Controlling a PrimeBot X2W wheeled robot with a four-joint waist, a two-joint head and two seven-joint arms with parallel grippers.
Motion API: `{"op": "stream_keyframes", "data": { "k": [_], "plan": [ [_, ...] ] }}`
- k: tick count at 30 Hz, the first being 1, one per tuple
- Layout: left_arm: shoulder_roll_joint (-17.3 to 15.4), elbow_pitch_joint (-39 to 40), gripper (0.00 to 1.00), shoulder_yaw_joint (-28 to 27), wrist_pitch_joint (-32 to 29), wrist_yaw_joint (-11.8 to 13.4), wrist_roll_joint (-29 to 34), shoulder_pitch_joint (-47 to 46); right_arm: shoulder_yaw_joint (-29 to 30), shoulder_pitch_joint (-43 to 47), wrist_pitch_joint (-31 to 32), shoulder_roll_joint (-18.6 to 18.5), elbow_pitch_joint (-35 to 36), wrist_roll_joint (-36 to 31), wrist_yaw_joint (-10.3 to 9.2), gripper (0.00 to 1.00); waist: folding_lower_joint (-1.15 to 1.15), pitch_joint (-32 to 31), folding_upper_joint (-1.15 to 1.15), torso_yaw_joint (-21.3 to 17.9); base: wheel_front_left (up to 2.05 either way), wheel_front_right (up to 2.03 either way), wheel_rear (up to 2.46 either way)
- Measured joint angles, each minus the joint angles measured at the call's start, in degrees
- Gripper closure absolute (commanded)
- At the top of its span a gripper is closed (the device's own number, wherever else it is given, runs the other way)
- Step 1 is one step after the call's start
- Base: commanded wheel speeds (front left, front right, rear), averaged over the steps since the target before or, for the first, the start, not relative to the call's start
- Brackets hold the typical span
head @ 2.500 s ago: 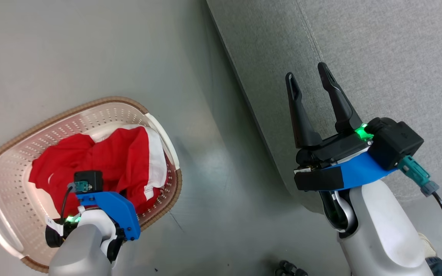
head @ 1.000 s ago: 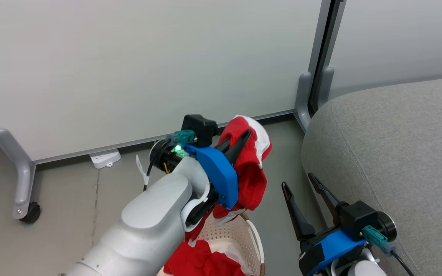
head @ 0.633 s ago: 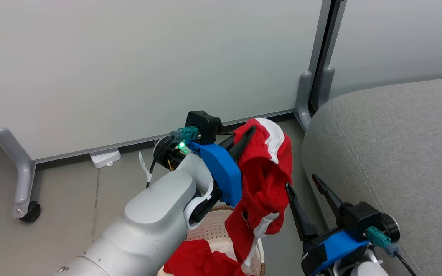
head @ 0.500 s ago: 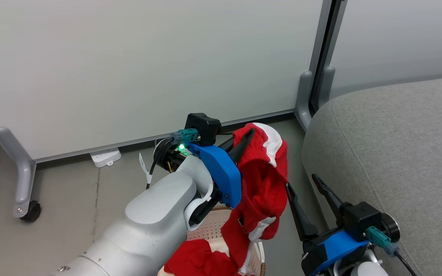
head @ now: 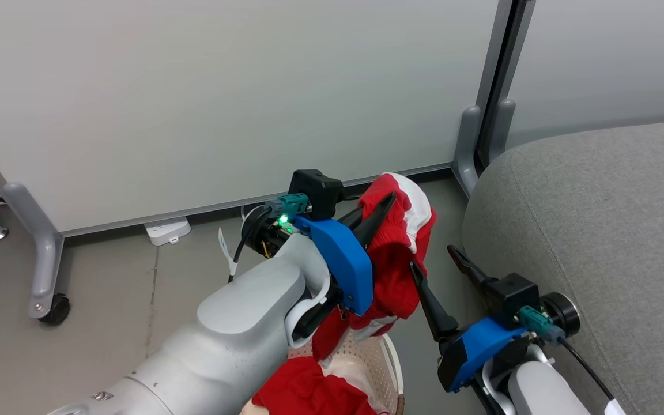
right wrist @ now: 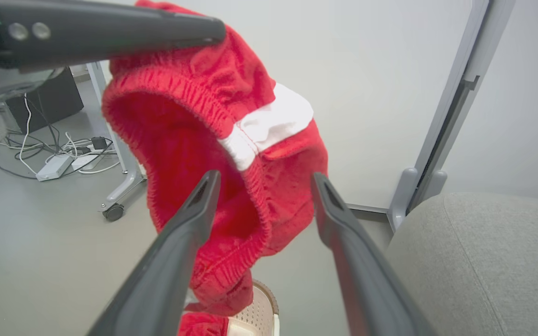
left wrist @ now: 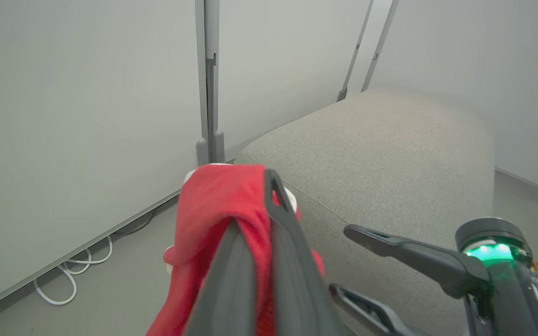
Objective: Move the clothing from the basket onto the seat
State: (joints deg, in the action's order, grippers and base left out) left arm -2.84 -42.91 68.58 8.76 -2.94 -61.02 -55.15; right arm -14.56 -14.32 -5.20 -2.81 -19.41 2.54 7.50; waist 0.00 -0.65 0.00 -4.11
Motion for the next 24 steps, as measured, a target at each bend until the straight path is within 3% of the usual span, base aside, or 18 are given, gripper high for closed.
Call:
{"op": "stream_keyframes", "data": {
  "k": [6,14,15,16,17,24],
  "plan": [
    [0.0,0.63,1.0,1.42,0.73,0.29,-1.36,-0.6,-1.21,-5.73,-0.18,-0.01,-8.05,1.41,0.0,0.0,0.0,0.09,0.0,0.48,0.0,0.0,0.0],
    [0.01,2.11,1.0,3.04,0.91,0.34,-2.96,-0.76,-5.52,-13.44,-1.4,-0.03,-18.49,7.97,0.0,0.0,0.0,-0.05,0.0,0.77,0.0,0.0,0.0],
    [0.0,2.14,1.0,3.21,0.91,0.34,-2.98,-0.82,-6.17,-14.1,-1.55,-0.02,-19.58,8.7,0.0,0.04,0.0,-0.06,0.0,0.77,0.0,0.0,0.0],
    [0.01,2.18,1.0,3.35,0.92,0.35,-3.05,-0.85,-6.99,-14.62,-1.97,-0.02,-20.59,9.24,0.0,0.58,0.0,-0.07,0.0,0.76,0.0,0.0,0.0],
    [0.02,2.22,1.0,3.49,0.93,0.35,-3.18,-0.86,-7.72,-15.11,-2.23,-0.02,-21.45,9.68,0.0,1.0,0.0,-0.07,0.0,0.76,0.0,0.0,0.0],
    [0.01,1.72,1.0,4.04,1.62,0.65,-3.5,-0.89,-10.95,-16.51,-4.92,-0.02,-25.08,12.26,0.0,1.0,0.0,-0.45,0.0,0.18,0.0,0.0,0.0]
  ]
}}
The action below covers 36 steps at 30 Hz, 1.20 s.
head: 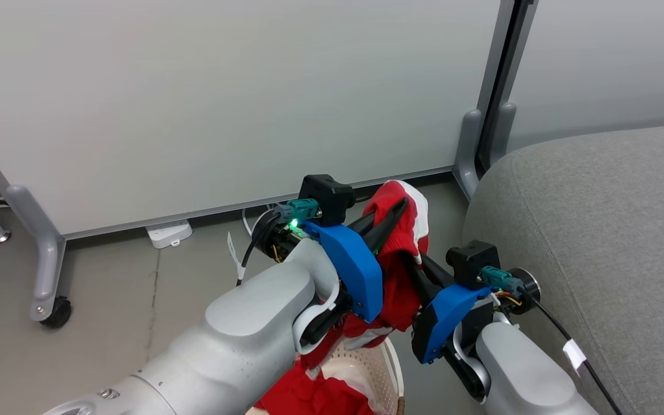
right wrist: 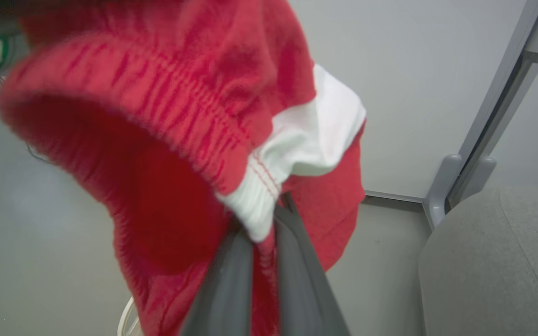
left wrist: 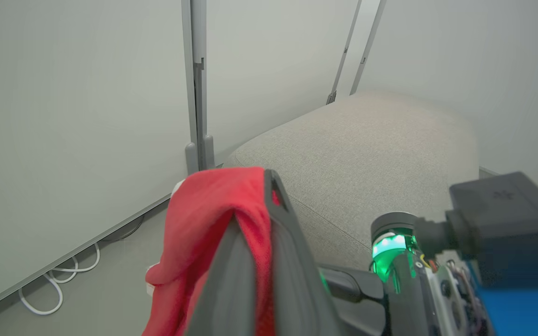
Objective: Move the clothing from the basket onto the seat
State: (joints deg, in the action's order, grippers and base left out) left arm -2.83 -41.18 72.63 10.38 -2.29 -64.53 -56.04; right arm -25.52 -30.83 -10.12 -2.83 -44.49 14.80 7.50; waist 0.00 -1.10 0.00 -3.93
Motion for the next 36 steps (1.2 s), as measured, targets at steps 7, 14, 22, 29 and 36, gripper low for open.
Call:
{"op": "stream_keyframes", "data": {
  "k": [7,14,22,29,36],
  "plan": [
    [0.0,-0.69,1.0,0.21,0.83,0.13,-0.96,0.01,-1.13,-0.53,-1.41,0.0,-1.65,-0.15,0.0,1.0,0.0,-0.79,0.0,-1.07,0.0,0.0,0.0],
    [0.01,-0.69,1.0,0.46,0.89,0.12,-1.02,0.07,-1.27,-0.53,-2.09,0.0,-2.29,0.05,0.0,1.0,0.0,-1.57,0.0,-1.26,0.0,0.0,0.0],
    [0.01,-0.97,1.0,0.6,0.9,0.13,-1.34,0.06,-1.6,-0.53,-2.48,0.0,-2.23,0.57,0.0,1.0,0.0,-1.35,0.0,-1.15,0.0,0.0,0.0],
    [0.01,-1.36,0.0,0.68,2.24,0.08,0.25,0.22,-1.45,-0.63,-2.82,0.0,-1.7,1.12,0.0,1.0,0.0,-0.72,0.0,-0.82,0.0,0.0,0.0],
    [-0.32,-1.14,0.0,-0.98,4.44,-1.3,5.53,4.36,0.02,-1.19,-3.35,0.0,-0.98,0.93,0.0,1.0,0.0,0.12,0.0,-0.18,0.0,0.0,0.0]
  ]
}}
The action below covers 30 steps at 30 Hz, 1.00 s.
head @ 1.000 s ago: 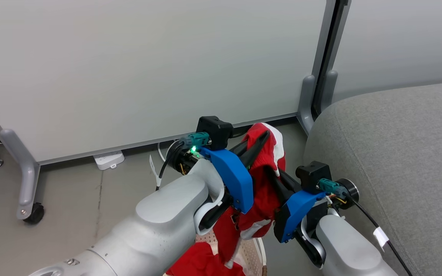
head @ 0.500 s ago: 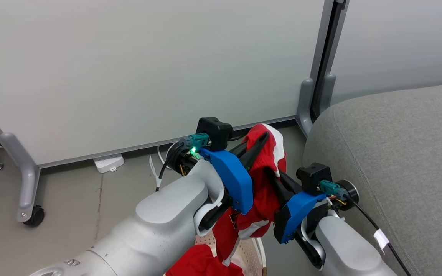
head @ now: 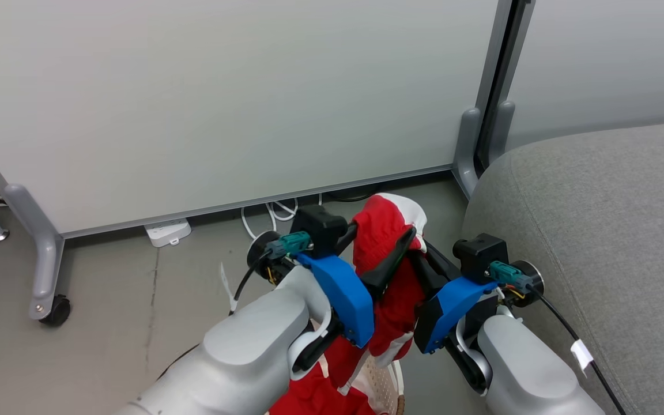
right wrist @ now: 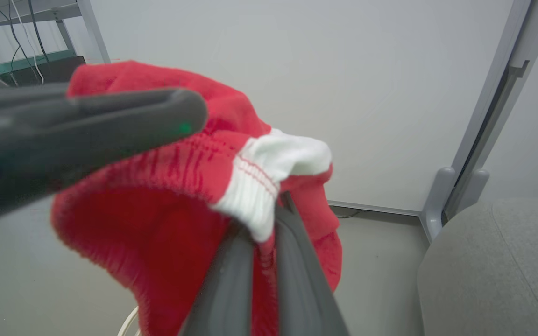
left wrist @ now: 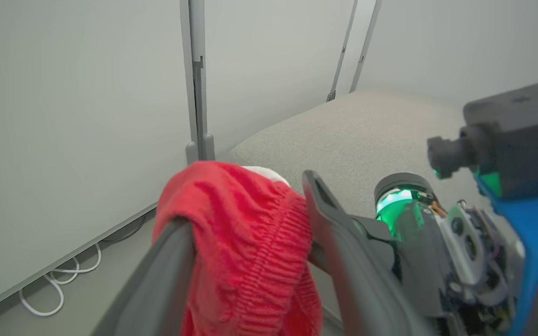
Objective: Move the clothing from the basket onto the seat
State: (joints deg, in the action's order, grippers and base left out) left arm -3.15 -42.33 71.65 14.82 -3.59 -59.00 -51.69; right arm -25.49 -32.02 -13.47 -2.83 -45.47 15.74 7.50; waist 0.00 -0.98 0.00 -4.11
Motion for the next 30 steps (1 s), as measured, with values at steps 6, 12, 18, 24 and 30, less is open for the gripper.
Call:
{"op": "stream_keyframes", "data": {
  "k": [6,12,18,24,30],
  "plan": [
    [-4.3,9.37,0.0,-11.44,0.22,0.68,10.25,8.99,1.54,-0.04,-0.35,0.0,0.43,-0.75,0.0,1.0,0.0,0.97,0.0,0.48,0.0,0.0,0.0],
    [-8.1,17.13,0.0,-20.83,0.23,0.93,19.36,20.02,3.23,-0.01,-0.62,0.0,1.0,-1.59,0.0,1.0,0.0,1.31,0.0,0.54,0.0,0.0,0.0],
    [-9.56,22.64,0.0,-29.62,0.23,0.37,25.55,28.64,4.43,0.32,-0.7,-0.01,1.54,-2.15,0.0,1.0,0.0,1.25,0.0,0.88,0.0,0.0,0.0],
    [-8.93,24.93,0.0,-35.62,0.24,-0.71,29.83,35.06,5.17,0.68,-0.64,-0.02,1.97,-2.99,0.0,1.0,0.0,1.23,0.0,1.38,0.0,0.0,0.0],
    [-7.37,25.51,0.0,-39.42,0.24,-2.12,32.55,38.26,5.5,0.94,-0.2,-0.01,2.69,-3.14,0.0,1.0,0.0,1.31,0.0,1.83,0.0,0.0,0.0]
  ]
}}
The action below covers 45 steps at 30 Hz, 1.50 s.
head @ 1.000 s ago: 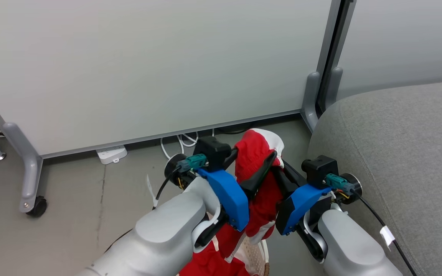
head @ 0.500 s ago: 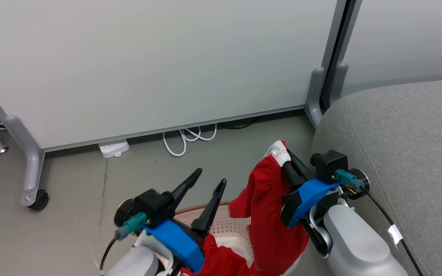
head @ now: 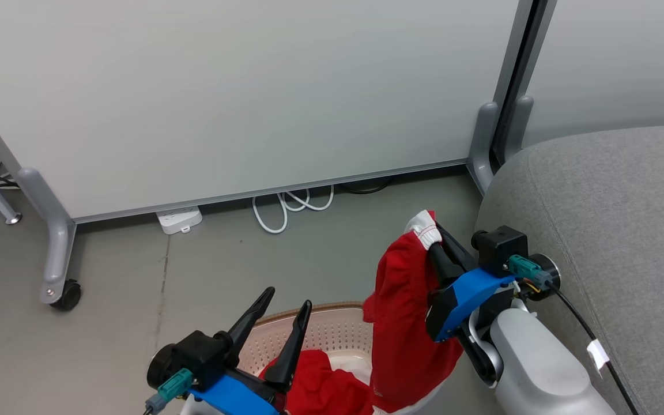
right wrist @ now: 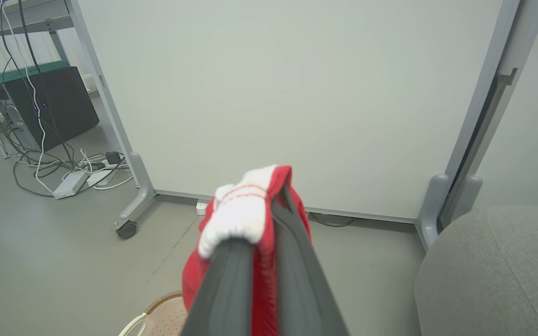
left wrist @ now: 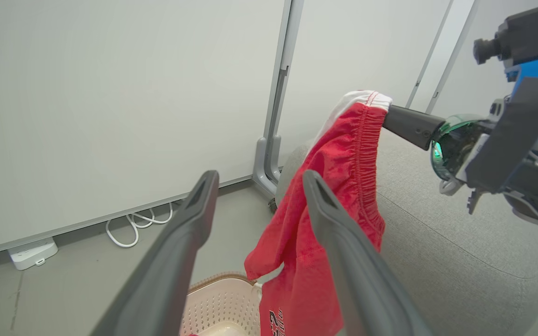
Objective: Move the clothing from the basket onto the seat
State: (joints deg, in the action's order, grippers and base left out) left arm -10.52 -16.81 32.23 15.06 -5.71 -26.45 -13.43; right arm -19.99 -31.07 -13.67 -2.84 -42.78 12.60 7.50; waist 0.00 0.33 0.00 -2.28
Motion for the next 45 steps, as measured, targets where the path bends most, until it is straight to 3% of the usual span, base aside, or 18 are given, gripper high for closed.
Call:
{"op": "stream_keyframes", "data": {
  "k": [11,18,45],
  "plan": [
    [1.72,-0.96,0.0,-2.57,0.0,-1.36,2.65,1.33,-0.51,0.27,0.38,0.0,0.96,0.01,0.0,1.0,0.0,0.29,0.0,-0.66,0.0,0.0,0.0],
    [1.79,-0.82,0.0,-3.88,-0.01,-1.51,4.35,1.7,-0.7,0.21,0.57,0.0,1.08,-0.04,0.0,1.0,0.0,0.36,0.0,-3.48,0.0,0.0,0.0],
    [1.4,-1.88,0.0,-2.45,0.0,-1.59,9.45,1.03,-0.21,1.16,0.58,-0.02,1.94,-0.4,0.0,1.0,0.0,2.55,0.0,-26.96,0.0,0.0,0.0]
  ]
}}
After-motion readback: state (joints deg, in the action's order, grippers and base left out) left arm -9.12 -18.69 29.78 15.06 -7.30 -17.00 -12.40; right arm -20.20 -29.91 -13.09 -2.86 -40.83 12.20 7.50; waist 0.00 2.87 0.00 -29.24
